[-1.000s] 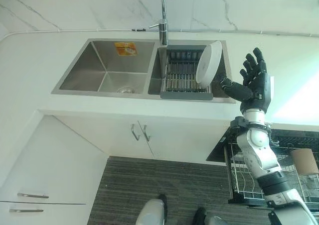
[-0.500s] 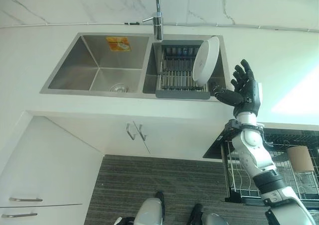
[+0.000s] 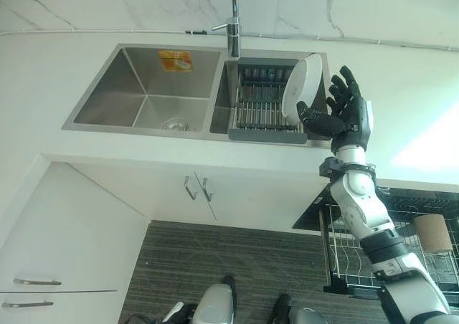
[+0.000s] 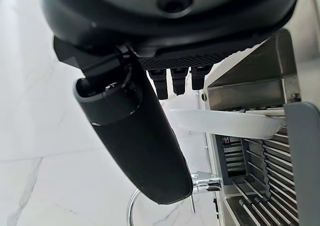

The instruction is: Place the dishes in the dishwasher.

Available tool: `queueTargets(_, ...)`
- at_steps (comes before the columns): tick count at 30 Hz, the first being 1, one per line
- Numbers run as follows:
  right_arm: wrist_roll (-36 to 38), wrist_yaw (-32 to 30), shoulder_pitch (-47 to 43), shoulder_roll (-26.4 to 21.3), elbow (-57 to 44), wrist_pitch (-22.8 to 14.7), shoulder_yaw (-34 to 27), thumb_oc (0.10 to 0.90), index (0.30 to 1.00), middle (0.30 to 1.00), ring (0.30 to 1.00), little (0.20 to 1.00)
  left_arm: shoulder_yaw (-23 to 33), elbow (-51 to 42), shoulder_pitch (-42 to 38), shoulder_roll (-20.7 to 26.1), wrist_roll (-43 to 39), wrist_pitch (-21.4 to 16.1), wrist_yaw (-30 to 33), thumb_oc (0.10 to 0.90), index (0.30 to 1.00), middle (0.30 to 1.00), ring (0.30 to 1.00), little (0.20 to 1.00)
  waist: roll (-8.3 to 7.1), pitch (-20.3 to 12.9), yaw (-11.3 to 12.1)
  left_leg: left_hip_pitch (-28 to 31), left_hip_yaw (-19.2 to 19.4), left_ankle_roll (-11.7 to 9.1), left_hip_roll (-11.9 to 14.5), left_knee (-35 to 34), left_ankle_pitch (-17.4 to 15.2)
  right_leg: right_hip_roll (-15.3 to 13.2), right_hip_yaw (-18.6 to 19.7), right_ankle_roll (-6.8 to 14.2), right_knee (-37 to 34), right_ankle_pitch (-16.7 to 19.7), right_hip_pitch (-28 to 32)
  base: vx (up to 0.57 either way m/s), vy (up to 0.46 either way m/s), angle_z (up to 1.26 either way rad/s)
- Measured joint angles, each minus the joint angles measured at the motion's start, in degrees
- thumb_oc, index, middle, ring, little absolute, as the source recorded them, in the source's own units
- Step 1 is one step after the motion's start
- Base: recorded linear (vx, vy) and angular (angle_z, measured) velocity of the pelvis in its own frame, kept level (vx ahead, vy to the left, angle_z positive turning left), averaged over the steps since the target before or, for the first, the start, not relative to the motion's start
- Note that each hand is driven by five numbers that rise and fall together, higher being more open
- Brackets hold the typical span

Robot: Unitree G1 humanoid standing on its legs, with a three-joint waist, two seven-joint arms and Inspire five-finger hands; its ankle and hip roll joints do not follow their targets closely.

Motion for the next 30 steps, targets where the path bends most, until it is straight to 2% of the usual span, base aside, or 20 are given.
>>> queueTargets(6, 1.5, -0.6, -2.4, -0.3, 5.9, 0.5, -0.1, 0.8, 0.9, 0.9, 0.9, 0.9, -1.0, 0.0, -0.4, 0.1, 0.0, -0.8, 0.0, 0.8, 0.9, 0.9, 0.9, 0.9, 0.47, 0.7, 0.7, -0.4, -0.1, 0.0, 0.0, 0.3, 0.0, 0.0, -0.4, 0.0, -0.1, 0.0, 0.0, 0.0, 0.003, 0.03)
queueTargets(17, 3.3, -1.0, -5.5, -0.6, 8.4, 0.9, -0.2, 0.8, 0.9, 0.9, 0.9, 0.9, -1.1, 0.0, -2.0, 0.2, 0.0, -1.6, -0.1, 0.8, 0.9, 0.9, 0.9, 0.9, 1.5, 1.9, 0.9, -0.5, -0.3, 0.0, -0.1, 0.2, 0.0, 0.0, -0.5, 0.0, -0.1, 0.0, 0.0, 0.01, 0.0, 0.0)
queueTargets(22, 3.3, -0.9, -7.3, -1.3, 8.7, 1.0, -0.3, 0.8, 0.9, 0.9, 0.9, 0.9, -1.6, -0.6, -2.3, 0.4, -0.9, -2.5, -0.4, 0.8, 0.9, 0.9, 0.9, 0.9, 2.01, 4.0, 0.9, -0.6, -0.5, 0.0, -0.2, 0.4, 0.0, -0.1, -0.5, 0.0, 0.0, 0.0, -0.1, 0.01, 0.0, 0.0)
queueTargets(30, 3.3, -0.6, -9.2, -1.8, 10.0, 2.0, -0.3, 0.8, 0.9, 0.9, 0.9, 0.9, -2.3, -1.5, -2.3, 0.9, -1.1, -2.7, -1.5, 0.8, 0.9, 0.9, 0.9, 0.9, 2.31, 4.5, 1.0, -0.5, -0.5, 0.0, -0.3, 0.0, 0.0, 0.0, -0.6, 0.0, -0.4, 0.0, -0.1, 0.03, -0.011, 0.0)
